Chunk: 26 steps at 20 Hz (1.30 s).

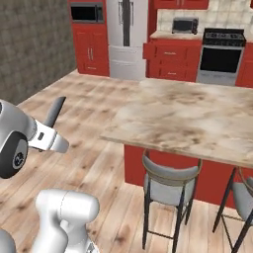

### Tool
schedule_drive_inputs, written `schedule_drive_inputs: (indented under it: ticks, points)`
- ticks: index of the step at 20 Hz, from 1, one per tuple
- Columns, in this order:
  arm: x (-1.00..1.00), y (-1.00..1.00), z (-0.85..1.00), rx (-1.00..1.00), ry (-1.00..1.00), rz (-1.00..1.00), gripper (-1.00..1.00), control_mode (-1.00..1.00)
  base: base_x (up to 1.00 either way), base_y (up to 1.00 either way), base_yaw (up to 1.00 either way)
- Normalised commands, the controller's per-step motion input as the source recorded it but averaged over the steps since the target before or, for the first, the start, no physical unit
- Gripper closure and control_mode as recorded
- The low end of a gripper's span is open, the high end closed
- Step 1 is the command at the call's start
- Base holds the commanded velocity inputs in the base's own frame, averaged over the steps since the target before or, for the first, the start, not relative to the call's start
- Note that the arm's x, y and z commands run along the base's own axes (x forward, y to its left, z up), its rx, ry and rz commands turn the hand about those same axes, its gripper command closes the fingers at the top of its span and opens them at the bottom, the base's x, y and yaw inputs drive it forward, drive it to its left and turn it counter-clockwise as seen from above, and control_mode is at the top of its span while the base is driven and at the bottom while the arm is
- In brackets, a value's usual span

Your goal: Pick up the metallic utensils from the counter and place them in the open drawer. Make sure not to pick up any wooden utensils.

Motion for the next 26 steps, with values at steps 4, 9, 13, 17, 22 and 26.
schedule_drive_inputs:
  ticks: [4,9,13,17,22,26]
  points:
    - [0.0,0.0,0.0,0.0,0.0,0.0,1.0,1.0,0.94,1.0,-0.13]
    - [0.0,0.0,0.0,0.0,0.0,0.0,1.0,1.0,0.92,1.0,-0.13]
    - [0.0,0.0,0.0,0.0,0.0,0.0,1.0,1.0,0.81,1.0,-0.13]
    - [0.0,0.0,0.0,0.0,0.0,0.0,1.0,1.0,0.27,1.0,-0.15]
    - [0.0,0.0,0.0,0.0,0.0,0.0,1.0,1.0,0.56,1.0,-0.12]
    - [0.0,0.0,0.0,0.0,0.0,0.0,1.0,1.0,0.91,0.89,-0.06]
